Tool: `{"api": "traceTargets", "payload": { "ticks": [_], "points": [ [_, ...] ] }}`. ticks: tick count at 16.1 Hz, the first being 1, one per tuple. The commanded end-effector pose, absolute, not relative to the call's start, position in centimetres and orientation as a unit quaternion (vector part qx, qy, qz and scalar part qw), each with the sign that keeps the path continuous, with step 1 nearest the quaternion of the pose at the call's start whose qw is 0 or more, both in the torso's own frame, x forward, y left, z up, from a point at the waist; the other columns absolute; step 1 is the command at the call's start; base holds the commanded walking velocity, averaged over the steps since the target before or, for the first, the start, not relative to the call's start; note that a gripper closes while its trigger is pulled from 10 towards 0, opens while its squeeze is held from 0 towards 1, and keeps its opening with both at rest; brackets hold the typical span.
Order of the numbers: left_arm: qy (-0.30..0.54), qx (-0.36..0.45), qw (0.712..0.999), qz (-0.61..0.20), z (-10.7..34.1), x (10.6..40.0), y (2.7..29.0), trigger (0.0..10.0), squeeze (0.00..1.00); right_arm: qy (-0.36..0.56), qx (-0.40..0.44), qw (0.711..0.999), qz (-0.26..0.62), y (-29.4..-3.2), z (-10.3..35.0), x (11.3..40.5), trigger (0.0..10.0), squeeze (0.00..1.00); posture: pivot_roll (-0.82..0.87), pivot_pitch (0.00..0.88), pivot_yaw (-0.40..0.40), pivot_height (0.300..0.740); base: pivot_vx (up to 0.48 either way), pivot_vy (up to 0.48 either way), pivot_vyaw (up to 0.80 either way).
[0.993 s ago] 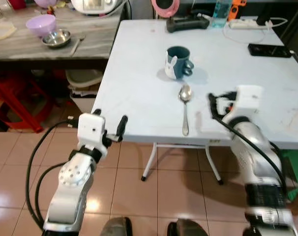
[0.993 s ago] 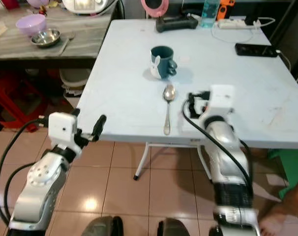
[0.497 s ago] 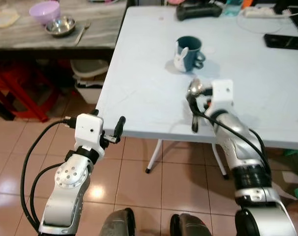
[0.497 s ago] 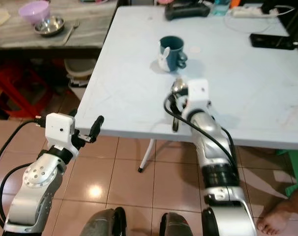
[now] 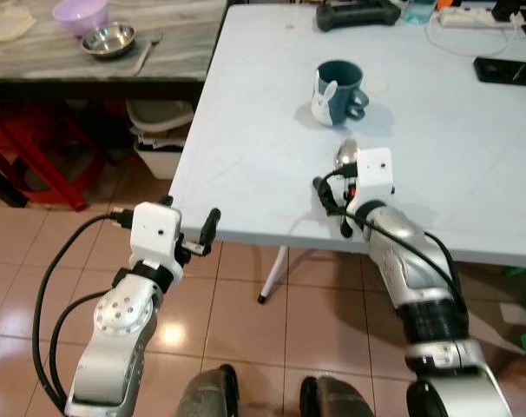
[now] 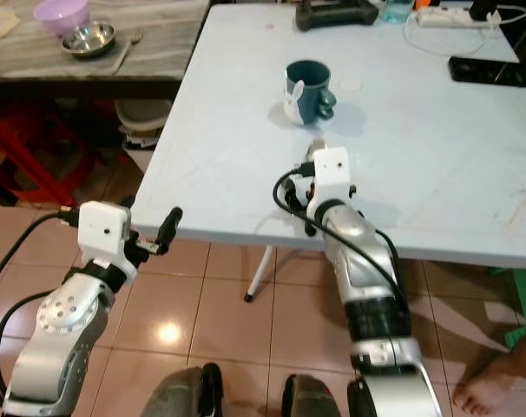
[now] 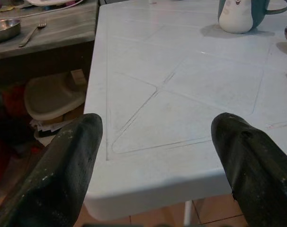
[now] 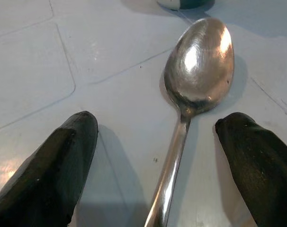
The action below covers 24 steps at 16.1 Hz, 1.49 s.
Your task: Setting the table
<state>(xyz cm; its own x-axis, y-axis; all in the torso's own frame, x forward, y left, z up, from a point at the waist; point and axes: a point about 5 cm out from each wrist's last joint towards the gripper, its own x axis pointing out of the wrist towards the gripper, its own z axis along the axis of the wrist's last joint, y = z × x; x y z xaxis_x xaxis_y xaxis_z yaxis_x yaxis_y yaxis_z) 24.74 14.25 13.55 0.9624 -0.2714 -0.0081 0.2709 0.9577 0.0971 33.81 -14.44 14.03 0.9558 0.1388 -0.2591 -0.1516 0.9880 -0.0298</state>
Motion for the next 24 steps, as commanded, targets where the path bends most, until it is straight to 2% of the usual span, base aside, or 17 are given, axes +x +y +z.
{"api": "traceTargets", "payload": {
  "ticks": [1,3,4,5,10,14,24],
  "points": [
    [0.000,0.053,0.990,-0.132,13.6,24.5,14.7,10.0,0.00,0.169,-0.022,0.983,0.068,-14.4,12.4,33.2,10.0,0.00,0.05,0.191,0.079,0.740,0.000,0.000,0.00],
    [-0.001,0.049,0.989,-0.138,13.7,24.7,14.4,10.0,0.00,0.183,-0.013,0.982,0.044,-15.4,11.8,33.1,9.9,0.00,0.04,0.188,0.080,0.740,0.000,0.000,0.00],
    [0.000,0.049,0.989,-0.139,13.7,24.7,14.3,10.0,0.00,0.186,-0.012,0.982,0.037,-15.7,11.9,33.1,4.7,0.00,0.04,0.186,0.080,0.740,0.000,0.000,0.00],
    [0.000,0.048,0.989,-0.140,13.6,24.6,14.3,10.0,0.00,0.204,0.008,0.979,0.027,-16.3,11.5,33.2,0.0,0.00,0.04,0.186,0.080,0.740,0.000,0.000,0.00],
    [0.004,0.045,0.989,-0.141,13.5,24.5,14.3,10.0,0.00,0.244,0.003,0.969,0.021,-18.0,10.6,34.3,0.0,0.00,0.05,0.184,0.071,0.740,0.000,0.000,0.00],
    [0.007,0.043,0.989,-0.141,13.4,24.3,14.3,10.0,0.00,0.283,0.004,0.959,0.032,-17.9,8.7,33.7,0.0,0.00,0.05,0.182,0.064,0.740,0.000,0.000,0.00],
    [0.008,0.045,0.989,-0.143,13.3,24.4,14.3,10.0,0.00,0.296,0.003,0.955,0.026,-17.7,6.9,32.1,0.0,0.00,0.05,0.181,0.071,0.740,0.000,0.000,0.00]
  ]
}}
